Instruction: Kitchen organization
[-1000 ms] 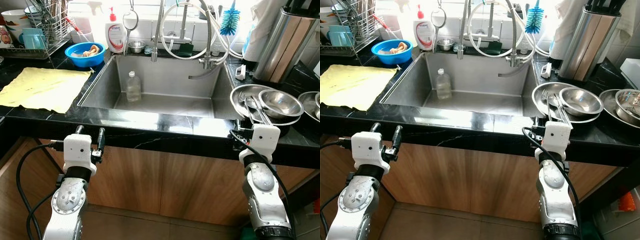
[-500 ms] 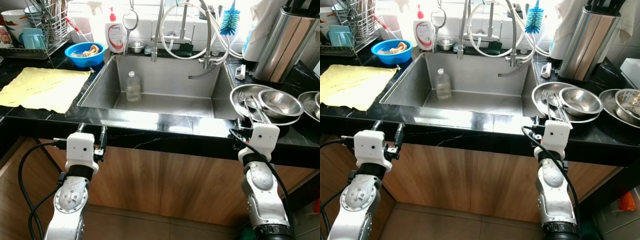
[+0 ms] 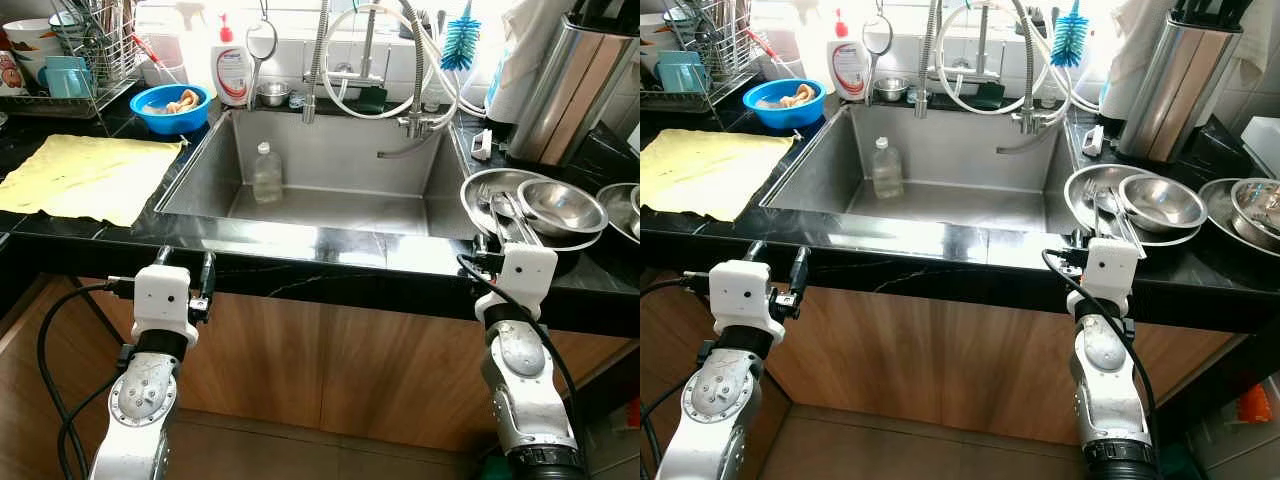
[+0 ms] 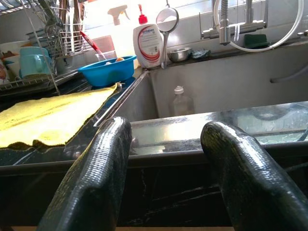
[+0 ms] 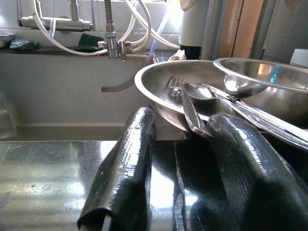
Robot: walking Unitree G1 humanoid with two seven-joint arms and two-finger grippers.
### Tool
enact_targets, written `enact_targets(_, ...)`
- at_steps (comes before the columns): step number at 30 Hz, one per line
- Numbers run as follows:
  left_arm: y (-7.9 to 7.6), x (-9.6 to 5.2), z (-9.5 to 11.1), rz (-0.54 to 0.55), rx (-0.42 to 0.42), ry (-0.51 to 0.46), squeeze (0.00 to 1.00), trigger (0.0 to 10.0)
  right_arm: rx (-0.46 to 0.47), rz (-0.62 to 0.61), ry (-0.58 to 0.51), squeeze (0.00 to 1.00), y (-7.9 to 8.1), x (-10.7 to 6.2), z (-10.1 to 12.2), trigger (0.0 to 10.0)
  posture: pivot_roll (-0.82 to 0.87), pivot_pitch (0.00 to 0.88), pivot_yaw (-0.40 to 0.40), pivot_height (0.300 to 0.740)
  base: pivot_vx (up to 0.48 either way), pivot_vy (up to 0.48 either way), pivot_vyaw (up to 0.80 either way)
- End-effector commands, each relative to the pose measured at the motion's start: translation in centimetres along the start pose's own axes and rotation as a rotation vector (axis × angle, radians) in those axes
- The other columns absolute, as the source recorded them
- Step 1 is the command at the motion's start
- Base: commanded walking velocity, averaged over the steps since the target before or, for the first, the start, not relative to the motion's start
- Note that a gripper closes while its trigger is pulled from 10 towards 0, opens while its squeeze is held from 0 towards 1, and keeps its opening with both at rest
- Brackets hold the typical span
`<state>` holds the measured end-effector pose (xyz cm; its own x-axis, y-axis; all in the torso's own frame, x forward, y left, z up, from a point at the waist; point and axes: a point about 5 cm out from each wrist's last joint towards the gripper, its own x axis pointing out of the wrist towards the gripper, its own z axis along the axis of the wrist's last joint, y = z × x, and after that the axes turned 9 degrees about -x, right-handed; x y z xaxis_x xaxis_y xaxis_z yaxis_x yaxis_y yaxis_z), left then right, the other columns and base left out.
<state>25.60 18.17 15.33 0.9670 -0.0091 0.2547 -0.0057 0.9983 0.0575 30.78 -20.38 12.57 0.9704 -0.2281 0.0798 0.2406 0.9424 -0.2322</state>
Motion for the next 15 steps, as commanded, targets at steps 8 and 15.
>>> enact_targets(8, -0.10, 0.04, 0.12, -0.012, 0.015, -0.009, 0.00, 10.0, 0.016, -0.001, -0.017, 0.00, 0.03, 0.29, 0.39, 2.4, -0.05, 0.000, -0.012, 0.740, 0.000, 0.000, 0.00)
enact_targets(15, -0.14, 0.08, 0.07, -0.014, 0.018, -0.008, 0.00, 10.0, 0.019, 0.006, -0.021, 0.00, 0.12, 0.32, 0.44, 2.4, -0.05, 0.000, -0.012, 0.740, 0.000, 0.000, 0.00)
